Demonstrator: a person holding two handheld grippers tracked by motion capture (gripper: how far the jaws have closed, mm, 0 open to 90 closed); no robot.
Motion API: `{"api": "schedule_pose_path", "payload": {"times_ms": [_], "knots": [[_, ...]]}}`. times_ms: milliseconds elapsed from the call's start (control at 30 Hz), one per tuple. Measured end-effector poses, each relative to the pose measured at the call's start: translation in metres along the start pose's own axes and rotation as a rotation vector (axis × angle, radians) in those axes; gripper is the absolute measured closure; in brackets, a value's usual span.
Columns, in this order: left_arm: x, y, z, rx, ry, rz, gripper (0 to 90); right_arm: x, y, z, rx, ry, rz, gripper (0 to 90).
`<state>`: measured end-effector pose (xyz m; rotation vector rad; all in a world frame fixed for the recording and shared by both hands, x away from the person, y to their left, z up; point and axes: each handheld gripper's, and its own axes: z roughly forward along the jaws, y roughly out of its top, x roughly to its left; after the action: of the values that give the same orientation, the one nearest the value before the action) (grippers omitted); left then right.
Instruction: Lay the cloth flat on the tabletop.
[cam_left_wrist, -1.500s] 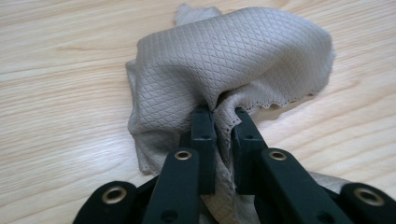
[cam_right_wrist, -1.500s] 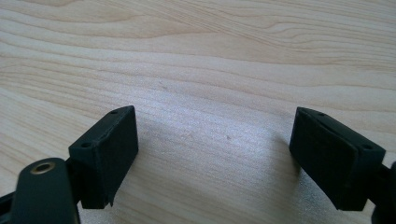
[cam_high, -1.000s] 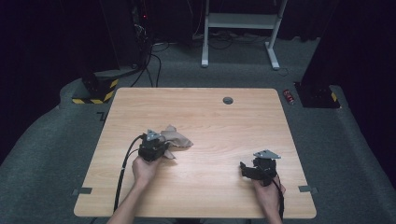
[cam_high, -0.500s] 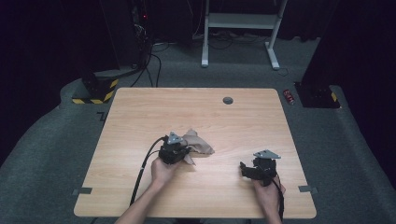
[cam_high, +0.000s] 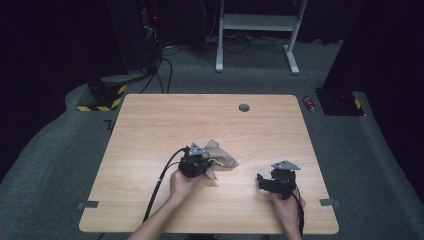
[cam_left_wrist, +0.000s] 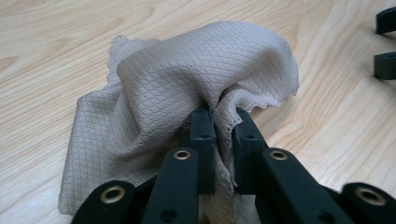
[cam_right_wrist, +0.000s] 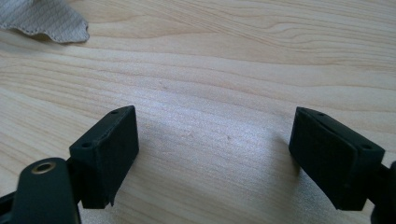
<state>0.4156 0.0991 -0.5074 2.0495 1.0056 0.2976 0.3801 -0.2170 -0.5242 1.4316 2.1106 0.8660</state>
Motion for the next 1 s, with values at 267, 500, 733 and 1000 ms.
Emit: {"api": "schedule_pose_path", "payload": {"times_ms": [267,500,733,1000], "knots": [[-0.011,-0.001,0.008,0.011,-0.020,0.020,80.1,0.000,0.000,0.000,0.000,0.000,0.000,15.6],[-0.012,0.000,0.001,0.012,-0.041,0.033,68.2,0.000,0.000,0.000,0.000,0.000,0.001,15.5],[-0.011,0.000,-0.019,-0.016,-0.023,0.031,56.6,0.000,0.000,0.000,0.000,-0.001,0.001,15.5],[-0.004,-0.024,-0.038,0.014,0.009,0.026,55.3,0.003,0.001,-0.001,-0.031,-0.034,0.023,37.4]]}}
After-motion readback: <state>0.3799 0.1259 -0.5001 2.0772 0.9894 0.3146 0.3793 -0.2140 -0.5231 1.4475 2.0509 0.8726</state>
